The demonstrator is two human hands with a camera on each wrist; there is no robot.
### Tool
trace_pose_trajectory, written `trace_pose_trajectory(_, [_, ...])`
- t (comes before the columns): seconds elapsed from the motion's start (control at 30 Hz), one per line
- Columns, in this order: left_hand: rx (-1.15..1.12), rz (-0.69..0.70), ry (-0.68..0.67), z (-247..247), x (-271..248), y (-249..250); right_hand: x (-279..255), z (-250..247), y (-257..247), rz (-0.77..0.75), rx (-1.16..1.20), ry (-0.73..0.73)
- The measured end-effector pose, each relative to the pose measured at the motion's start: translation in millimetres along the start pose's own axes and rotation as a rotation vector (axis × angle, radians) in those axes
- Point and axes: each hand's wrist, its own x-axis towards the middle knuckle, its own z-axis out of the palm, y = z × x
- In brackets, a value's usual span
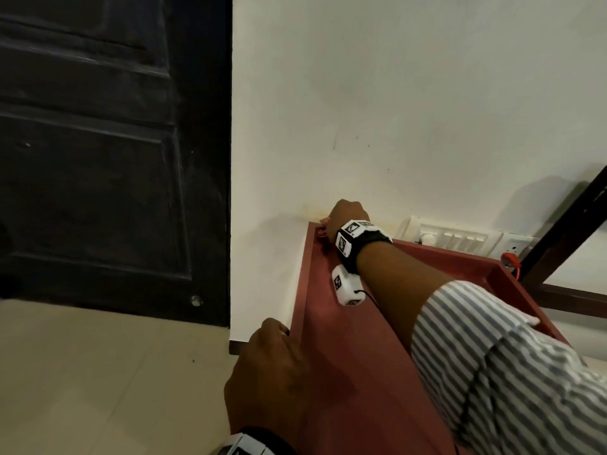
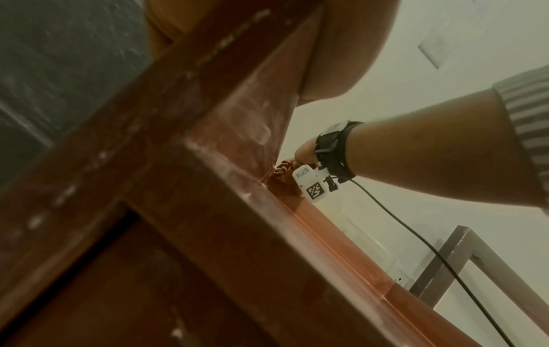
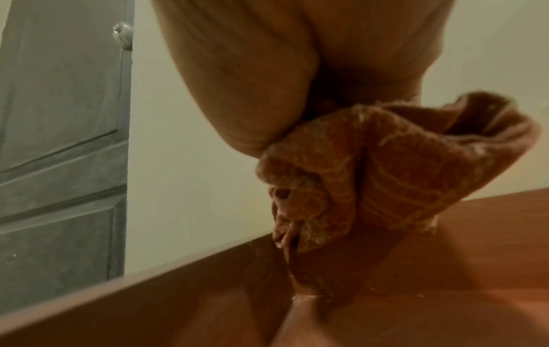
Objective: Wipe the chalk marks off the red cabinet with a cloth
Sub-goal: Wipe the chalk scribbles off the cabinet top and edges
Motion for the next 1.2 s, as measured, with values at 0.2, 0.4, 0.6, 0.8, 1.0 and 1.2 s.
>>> trace_pose_trajectory(0.2, [0.006,0.000,0.027,1,-1,1,0,11,-17,-0.166,0.071,-0.073])
trace_pose_trajectory(0.4, [0.015,0.000,0.003,-1,-2,2,-44,-10,-9,-0.297,0.039,-0.207])
trace_pose_trajectory(0.6, [0.077,-0.003,0.053,-5,-10,7,-136,-25,1,-0.566,-0.029,-0.252])
trace_pose_trajectory(0.8, [0.010,0.001,0.054,1,-5,0,-104,-44,-4,-0.571,0.073,-0.159])
trace_pose_trajectory(1.0, [-0.088,-0.036,0.109,7,6,2,-10,-30,0,-0.469,0.011,-0.115])
trace_pose_trajectory(1.2, [0.028,-0.086,0.093,5,2,9,-17,-19,85,-0.295,-0.019,-0.077])
